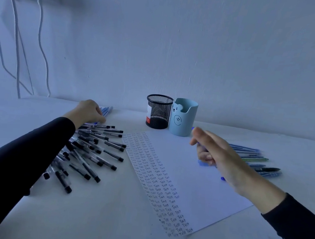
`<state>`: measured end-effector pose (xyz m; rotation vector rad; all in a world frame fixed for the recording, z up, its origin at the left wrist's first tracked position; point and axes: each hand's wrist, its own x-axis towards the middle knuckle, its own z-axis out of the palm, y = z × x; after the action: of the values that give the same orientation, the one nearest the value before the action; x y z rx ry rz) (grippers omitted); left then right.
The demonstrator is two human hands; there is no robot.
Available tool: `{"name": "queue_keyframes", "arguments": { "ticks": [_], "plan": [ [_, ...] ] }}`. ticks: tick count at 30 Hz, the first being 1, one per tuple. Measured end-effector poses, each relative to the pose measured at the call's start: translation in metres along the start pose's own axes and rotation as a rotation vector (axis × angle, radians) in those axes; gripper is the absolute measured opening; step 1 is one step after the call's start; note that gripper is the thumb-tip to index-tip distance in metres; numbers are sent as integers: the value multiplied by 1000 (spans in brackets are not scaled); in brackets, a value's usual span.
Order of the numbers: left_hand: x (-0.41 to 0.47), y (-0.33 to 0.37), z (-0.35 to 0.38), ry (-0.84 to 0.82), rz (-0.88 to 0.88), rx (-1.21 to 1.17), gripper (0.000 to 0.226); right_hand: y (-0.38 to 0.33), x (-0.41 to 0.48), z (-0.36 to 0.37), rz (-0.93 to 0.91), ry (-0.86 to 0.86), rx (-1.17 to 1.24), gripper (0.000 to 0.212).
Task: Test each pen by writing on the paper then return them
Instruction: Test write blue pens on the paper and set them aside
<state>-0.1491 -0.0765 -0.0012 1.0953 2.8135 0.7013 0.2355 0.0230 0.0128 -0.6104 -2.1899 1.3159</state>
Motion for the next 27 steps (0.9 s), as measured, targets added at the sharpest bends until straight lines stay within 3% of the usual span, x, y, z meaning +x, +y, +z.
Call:
{"name": "queue_keyframes", "arguments": {
  "ticks": [6, 8, 10, 13, 16, 18, 23, 27],
  "plan": [
    [-1, -7, -4, -12, 42, -15, 27, -8, 3, -4, 90, -141, 454, 56],
    [-6, -3, -5, 23, 111, 26, 32, -8, 3, -3, 100, -170, 544, 69],
    [-19, 8, -5, 36, 242, 50, 32, -9, 1, -2, 104, -168, 567, 71],
    [-52, 31, 1, -41, 503, 33, 26, -7, 0, 2, 103, -137, 573, 45],
    [-93, 53, 10, -141, 713, 63, 32, -4, 0, 3, 149, -220, 668, 55],
    [-112, 62, 17, -203, 762, 54, 42, -2, -1, 3, 195, -260, 575, 62],
    [-125, 61, 31, -282, 777, 63, 50, 1, -9, 10, 213, -291, 365, 35],
    [-127, 58, 34, -264, 779, 30, 51, 7, -24, 22, 97, -202, 96, 22]
  ]
}}
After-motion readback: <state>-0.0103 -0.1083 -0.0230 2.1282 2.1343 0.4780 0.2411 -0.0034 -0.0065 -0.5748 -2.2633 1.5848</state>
